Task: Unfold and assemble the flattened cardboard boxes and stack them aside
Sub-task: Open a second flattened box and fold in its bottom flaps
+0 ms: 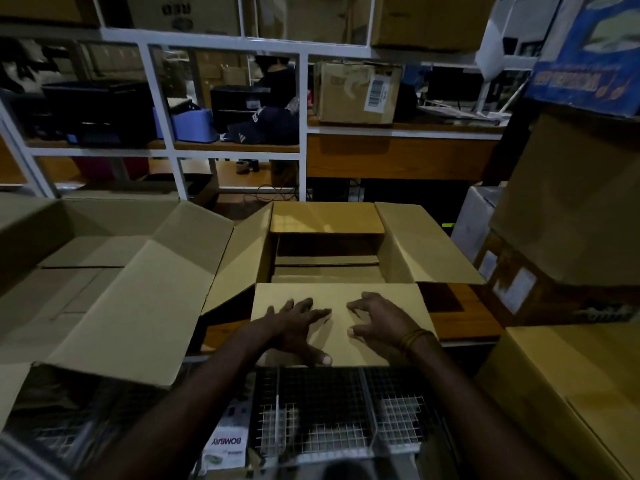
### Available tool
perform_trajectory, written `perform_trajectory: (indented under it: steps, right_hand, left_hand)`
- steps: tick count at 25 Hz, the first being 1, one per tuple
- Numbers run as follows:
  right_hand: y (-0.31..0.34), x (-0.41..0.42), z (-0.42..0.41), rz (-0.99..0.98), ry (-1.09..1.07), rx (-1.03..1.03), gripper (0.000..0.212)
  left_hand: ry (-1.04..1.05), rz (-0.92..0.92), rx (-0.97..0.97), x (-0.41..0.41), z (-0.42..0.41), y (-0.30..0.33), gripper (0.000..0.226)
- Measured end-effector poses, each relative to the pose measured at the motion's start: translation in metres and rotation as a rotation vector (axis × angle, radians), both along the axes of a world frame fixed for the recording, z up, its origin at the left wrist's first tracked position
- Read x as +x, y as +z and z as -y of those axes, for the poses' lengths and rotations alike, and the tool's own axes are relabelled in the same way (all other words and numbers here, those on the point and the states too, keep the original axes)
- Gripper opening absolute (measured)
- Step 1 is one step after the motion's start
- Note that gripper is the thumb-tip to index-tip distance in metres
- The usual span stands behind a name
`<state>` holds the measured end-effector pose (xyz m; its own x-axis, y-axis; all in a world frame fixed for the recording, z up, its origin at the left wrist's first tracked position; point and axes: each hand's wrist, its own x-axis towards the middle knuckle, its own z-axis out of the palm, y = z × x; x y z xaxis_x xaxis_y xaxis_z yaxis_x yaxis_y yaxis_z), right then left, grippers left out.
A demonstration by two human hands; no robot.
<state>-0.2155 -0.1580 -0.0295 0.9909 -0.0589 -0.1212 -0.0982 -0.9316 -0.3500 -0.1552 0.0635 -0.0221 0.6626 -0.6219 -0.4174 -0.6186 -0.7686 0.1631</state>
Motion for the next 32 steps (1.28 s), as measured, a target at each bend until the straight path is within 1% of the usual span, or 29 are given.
perform_trajectory:
  steps: [1,3,5,6,8,12,14,18,21,24,27,29,30,32]
  right_hand:
    - [-0.004,0.008,0.001,-0.034,0.008,-0.032,0.077]
    - [-0.007,0.022,0.002,-0.038,0.019,-0.085,0.088]
    - [-0.007,0.037,0.006,-0.007,0.013,-0.117,0.091]
    - [-0.008,0.044,0.008,0.026,0.01,-0.133,0.087]
    - [-0.011,0.056,0.013,0.104,-0.003,-0.157,0.073]
    - [-0.024,0.061,0.023,0.279,-0.034,-0.155,0.04]
    - [-0.031,0.053,0.029,0.35,-0.063,-0.145,0.029]
    - [-0.043,0.027,0.041,0.384,-0.111,-0.097,0.019]
    - [-0.046,0.001,0.042,0.422,-0.111,-0.065,0.015]
    - [-0.048,-0.028,0.036,0.42,-0.119,-0.036,0.016]
    - [-0.046,-0.055,0.035,0.366,-0.116,0.005,0.015]
    - [-0.04,-0.064,0.035,0.311,-0.095,0.04,0.012]
    - [-0.035,-0.065,0.035,0.288,-0.088,0.045,0.016]
    - [-0.028,-0.056,0.035,0.246,-0.101,0.038,0.032]
  left_hand:
    - [0.033,0.009,-0.013,0.006,0.001,-0.005,0.111]
    - [0.098,0.111,-0.017,0.019,0.007,-0.014,0.109]
    - [0.146,0.23,-0.022,0.032,0.015,-0.021,0.105]
    - [0.165,0.274,-0.041,0.037,0.018,-0.024,0.102]
    - [0.206,0.35,-0.102,0.046,0.025,-0.027,0.089]
    - [0.265,0.523,-0.322,0.053,0.037,-0.033,0.043]
    - [0.294,0.49,-0.459,0.047,0.043,-0.037,0.029]
    - [0.312,0.441,-0.583,0.021,0.052,-0.047,0.024]
    - [0.296,0.453,-0.582,-0.002,0.052,-0.049,0.024]
    - [0.309,0.429,-0.582,-0.028,0.047,-0.046,0.023]
    - [0.305,0.333,-0.599,-0.048,0.037,-0.045,0.023]
    - [0.314,0.254,-0.589,-0.047,0.033,-0.042,0.016]
    - [0.325,0.219,-0.589,-0.044,0.032,-0.041,0.014]
    - [0.35,0.179,-0.601,-0.035,0.035,-0.041,0.024]
